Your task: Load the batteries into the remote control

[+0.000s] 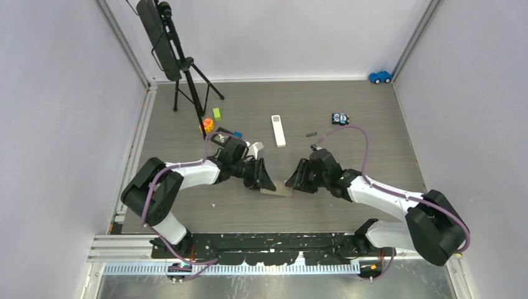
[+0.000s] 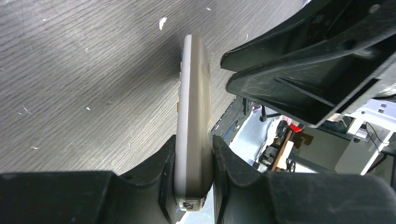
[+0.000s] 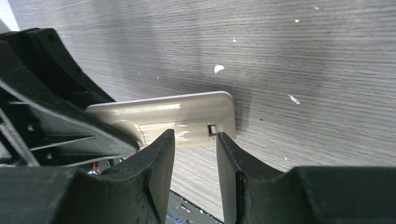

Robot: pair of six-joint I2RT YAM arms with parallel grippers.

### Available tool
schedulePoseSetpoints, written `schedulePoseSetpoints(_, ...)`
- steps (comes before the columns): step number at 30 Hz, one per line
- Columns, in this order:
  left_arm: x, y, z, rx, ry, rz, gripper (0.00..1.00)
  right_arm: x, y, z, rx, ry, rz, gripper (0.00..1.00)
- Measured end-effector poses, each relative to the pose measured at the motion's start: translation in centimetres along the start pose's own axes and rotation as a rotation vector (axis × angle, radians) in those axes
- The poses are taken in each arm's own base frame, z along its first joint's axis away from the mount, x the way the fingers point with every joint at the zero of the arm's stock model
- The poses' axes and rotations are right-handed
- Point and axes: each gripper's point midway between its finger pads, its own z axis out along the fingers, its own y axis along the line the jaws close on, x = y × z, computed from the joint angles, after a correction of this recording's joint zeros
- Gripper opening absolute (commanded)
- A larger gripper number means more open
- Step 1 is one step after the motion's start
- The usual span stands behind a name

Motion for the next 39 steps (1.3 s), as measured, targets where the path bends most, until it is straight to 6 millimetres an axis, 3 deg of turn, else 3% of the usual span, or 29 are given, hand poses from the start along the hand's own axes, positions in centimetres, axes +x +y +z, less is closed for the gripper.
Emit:
schedulePoseSetpoints(5,0.0,0.1,0.0,0.013,0.009,-0.017,0.0,0.7,-0.9,1.3,0.005,0.017,0.006,0.4)
schedulePoseSetpoints(14,-0.2,0.3,-0.1,0.016,0.006,-0.028,0.0,0.2,-0.4,2.0,-0.037,-0.007,0.01,0.3)
schedulePoseSetpoints(23,-0.3,0.3,-0.2,0.015,0.003,-0.041,0.0,0.2,-0.3,2.2,-0.049,-0.007,0.018,0.38)
schedulePoseSetpoints(39,-1.3,1.2,-0.9,0.008,-0.024,-0.087,0.0,-0.5,1.1,3.4,-0.235,-0.056,0.147,0.35)
